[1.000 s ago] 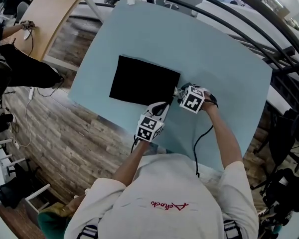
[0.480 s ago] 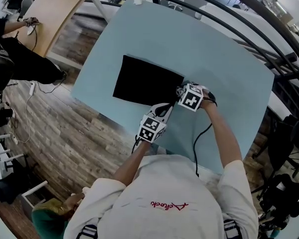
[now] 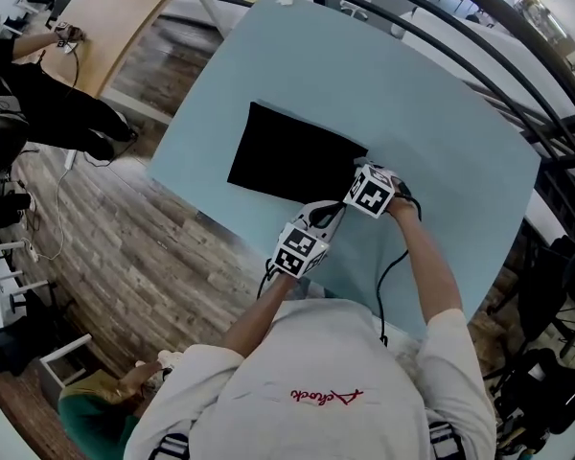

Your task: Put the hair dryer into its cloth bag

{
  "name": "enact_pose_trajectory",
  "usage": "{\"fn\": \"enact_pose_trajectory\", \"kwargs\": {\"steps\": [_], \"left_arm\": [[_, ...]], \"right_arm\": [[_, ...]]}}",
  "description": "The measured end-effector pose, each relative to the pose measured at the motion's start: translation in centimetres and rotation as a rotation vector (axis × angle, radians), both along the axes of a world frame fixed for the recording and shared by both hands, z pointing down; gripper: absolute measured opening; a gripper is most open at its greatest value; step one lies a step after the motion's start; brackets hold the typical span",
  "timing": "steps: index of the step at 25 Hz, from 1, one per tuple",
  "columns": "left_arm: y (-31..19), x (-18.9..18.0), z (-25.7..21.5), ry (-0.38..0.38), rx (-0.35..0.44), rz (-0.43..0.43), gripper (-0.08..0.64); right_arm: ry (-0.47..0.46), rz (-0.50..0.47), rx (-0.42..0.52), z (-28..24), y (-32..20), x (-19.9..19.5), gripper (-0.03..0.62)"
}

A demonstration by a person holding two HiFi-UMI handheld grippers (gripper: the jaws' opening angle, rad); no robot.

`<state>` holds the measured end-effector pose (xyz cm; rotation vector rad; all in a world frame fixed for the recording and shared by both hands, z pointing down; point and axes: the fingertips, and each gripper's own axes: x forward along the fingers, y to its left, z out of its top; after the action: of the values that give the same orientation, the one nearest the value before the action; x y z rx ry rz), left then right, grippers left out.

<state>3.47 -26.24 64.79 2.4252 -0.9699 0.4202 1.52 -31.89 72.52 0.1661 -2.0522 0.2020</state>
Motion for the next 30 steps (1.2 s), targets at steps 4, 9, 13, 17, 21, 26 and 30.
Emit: {"fn": "enact_pose_trajectory", "kwargs": {"steps": [4, 9, 13, 17, 21, 26, 30], "left_arm": [[0.1, -0.2, -0.1, 0.012, 0.005, -0.001, 0.015], [-0.4, -0.5, 0.1, 0.025, -0.003, -0.021, 0.015], [-0.2, -1.1, 0.8, 0.016, -0.031, -0.03, 0.015], [0.0, -1.6, 1.6, 0.011, -0.055, -0.028, 0.015], [0.1, -1.6, 1.5, 0.014, -0.057, -0.017, 0.015], [0.3, -1.6, 1.5, 0.01, -0.047, 0.006, 0.016], [0.5, -1.2, 1.3, 0.005, -0.028, 0.038, 0.018]], "right_arm": [[-0.02, -0.011, -0.003, 0.7, -0.2, -1.2, 0.25], [-0.045, -0.034, -0.013, 1.6, -0.6, -2.8, 0.252], [-0.056, -0.038, -0.021, 2.4, -0.5, -3.7, 0.253], [-0.068, -0.019, -0.016, 3.2, -0.4, -4.1, 0.253], [-0.09, -0.01, -0.004, 3.0, -0.4, -4.3, 0.253], [-0.126, 0.007, 0.007, 2.0, -0.3, -3.6, 0.308], [-0.226, 0.115, 0.03, -0.6, -1.2, -2.2, 0.313]]}}
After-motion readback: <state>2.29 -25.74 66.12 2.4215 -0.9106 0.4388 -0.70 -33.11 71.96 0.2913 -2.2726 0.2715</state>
